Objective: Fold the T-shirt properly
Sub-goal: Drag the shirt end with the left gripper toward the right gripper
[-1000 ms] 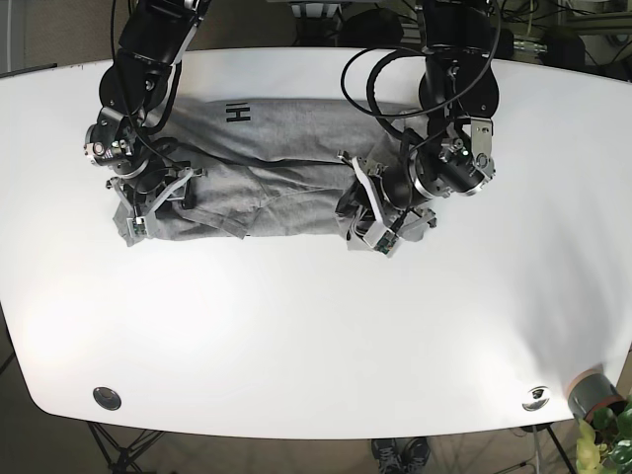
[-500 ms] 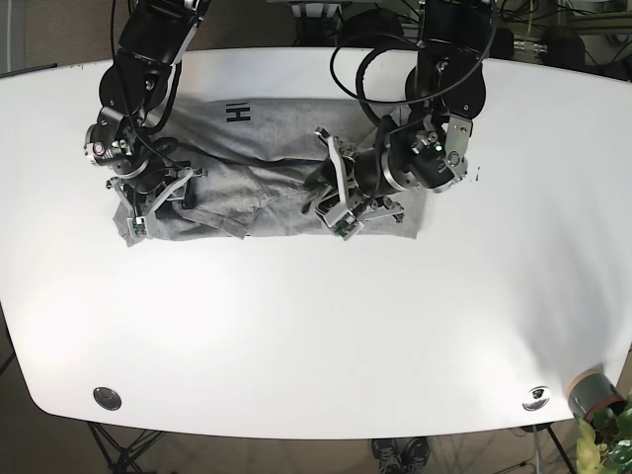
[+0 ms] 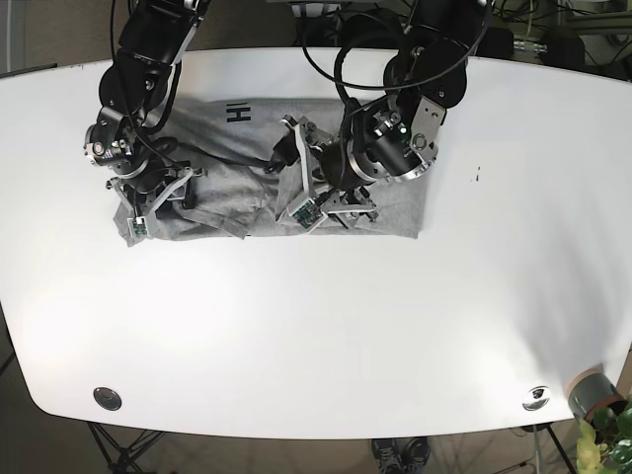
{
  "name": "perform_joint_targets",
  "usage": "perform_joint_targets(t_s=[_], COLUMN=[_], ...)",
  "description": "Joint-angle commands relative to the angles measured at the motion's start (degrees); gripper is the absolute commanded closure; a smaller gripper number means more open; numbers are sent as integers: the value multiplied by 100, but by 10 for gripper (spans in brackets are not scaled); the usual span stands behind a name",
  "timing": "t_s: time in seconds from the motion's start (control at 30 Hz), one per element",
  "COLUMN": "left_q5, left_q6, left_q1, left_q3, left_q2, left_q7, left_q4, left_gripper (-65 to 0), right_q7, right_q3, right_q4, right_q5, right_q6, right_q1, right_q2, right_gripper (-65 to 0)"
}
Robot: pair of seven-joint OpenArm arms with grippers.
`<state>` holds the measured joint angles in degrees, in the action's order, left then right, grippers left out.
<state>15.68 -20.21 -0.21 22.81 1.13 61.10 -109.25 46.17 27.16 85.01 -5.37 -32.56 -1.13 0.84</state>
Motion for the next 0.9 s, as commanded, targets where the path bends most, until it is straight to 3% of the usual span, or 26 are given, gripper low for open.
perform_joint_targets(t_s=[0.0, 0.1, 0.37, 0.6, 0.87], left_q5=[36, 36, -8, -25, -17], left_q6=[-243, -436, -445, -436, -313], left_q1=[-98, -98, -98, -291, -370], left_q3=[-105, -474, -1766, -2294, -2320], left_q2=[-20, -20, -64, -11, 331], left_q7=[-110, -110, -128, -207, -840], left_q4=[-385, -420, -253, 248, 943], left_gripper=[-440, -440, -428, -294, -218], right_q7=[205, 205, 205, 205, 205], right_q3=[-12, -12, -12, -12, -12], right_q4=[13, 4, 13, 4, 4], right_q5=[84, 84, 75, 75, 75], right_q6=[-10, -10, -19, -19, -19], right_q1=[-6, -6, 11, -6, -15], right_q2=[26, 26, 26, 26, -45], right_gripper=[-246, -246, -246, -246, -246])
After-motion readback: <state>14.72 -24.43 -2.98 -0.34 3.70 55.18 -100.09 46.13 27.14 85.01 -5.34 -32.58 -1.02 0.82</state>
